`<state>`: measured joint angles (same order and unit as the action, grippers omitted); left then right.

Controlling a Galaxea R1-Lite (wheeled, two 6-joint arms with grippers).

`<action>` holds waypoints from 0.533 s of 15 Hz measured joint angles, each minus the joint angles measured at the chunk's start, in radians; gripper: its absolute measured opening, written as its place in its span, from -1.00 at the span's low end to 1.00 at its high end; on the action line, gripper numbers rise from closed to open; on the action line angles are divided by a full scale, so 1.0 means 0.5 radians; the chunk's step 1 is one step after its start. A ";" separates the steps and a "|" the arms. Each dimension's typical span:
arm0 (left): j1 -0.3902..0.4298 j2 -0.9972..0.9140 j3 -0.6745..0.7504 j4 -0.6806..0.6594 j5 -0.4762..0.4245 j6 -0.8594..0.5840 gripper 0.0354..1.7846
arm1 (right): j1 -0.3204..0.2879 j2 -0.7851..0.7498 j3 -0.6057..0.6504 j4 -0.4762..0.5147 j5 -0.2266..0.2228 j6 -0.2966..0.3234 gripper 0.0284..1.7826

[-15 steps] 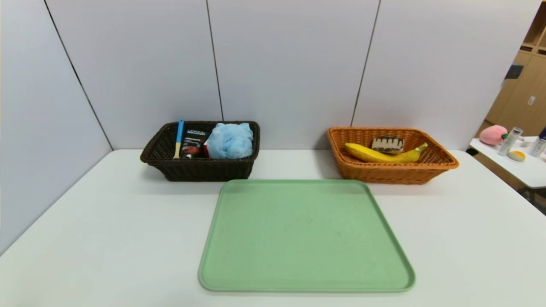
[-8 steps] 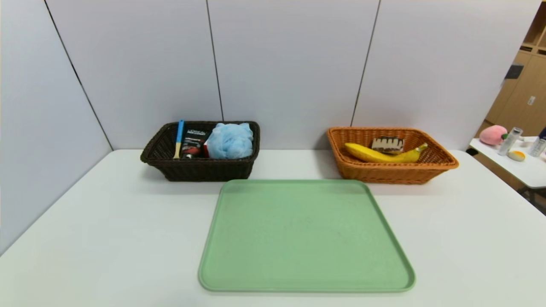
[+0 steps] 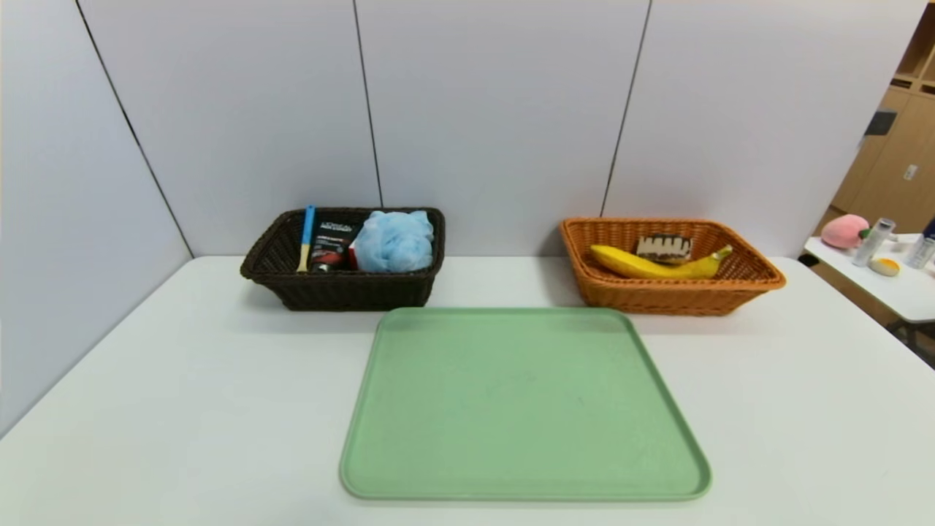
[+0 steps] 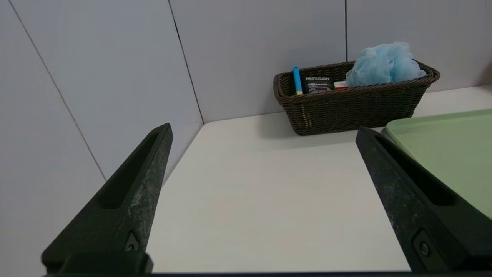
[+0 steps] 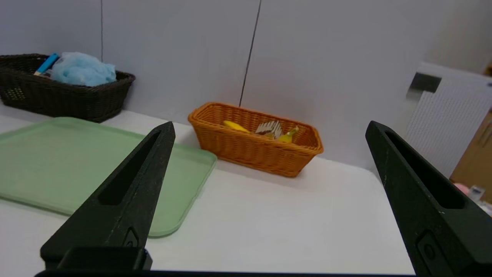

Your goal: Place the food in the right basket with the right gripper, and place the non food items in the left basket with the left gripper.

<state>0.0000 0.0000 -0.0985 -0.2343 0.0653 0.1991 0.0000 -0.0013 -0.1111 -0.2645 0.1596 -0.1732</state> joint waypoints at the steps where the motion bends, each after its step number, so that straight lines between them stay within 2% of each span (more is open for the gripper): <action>1: 0.000 0.000 0.028 -0.008 0.000 0.006 0.89 | 0.000 0.000 0.066 -0.096 0.001 -0.028 0.92; 2: 0.000 -0.001 0.057 -0.014 -0.001 0.009 0.89 | 0.000 0.000 0.124 -0.125 0.001 -0.034 0.92; 3: 0.000 -0.002 0.096 -0.013 0.000 0.006 0.89 | 0.000 0.000 0.174 -0.066 0.001 -0.019 0.92; 6: 0.000 -0.003 0.183 0.037 -0.003 -0.017 0.89 | 0.000 0.000 0.214 0.237 -0.003 0.000 0.92; 8: 0.000 -0.003 0.194 0.125 -0.008 -0.025 0.89 | 0.000 0.000 0.206 0.346 -0.054 0.008 0.92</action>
<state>0.0000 -0.0013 -0.0017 -0.1717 0.0615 0.1866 0.0000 -0.0013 -0.0081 -0.0917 0.1326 -0.1691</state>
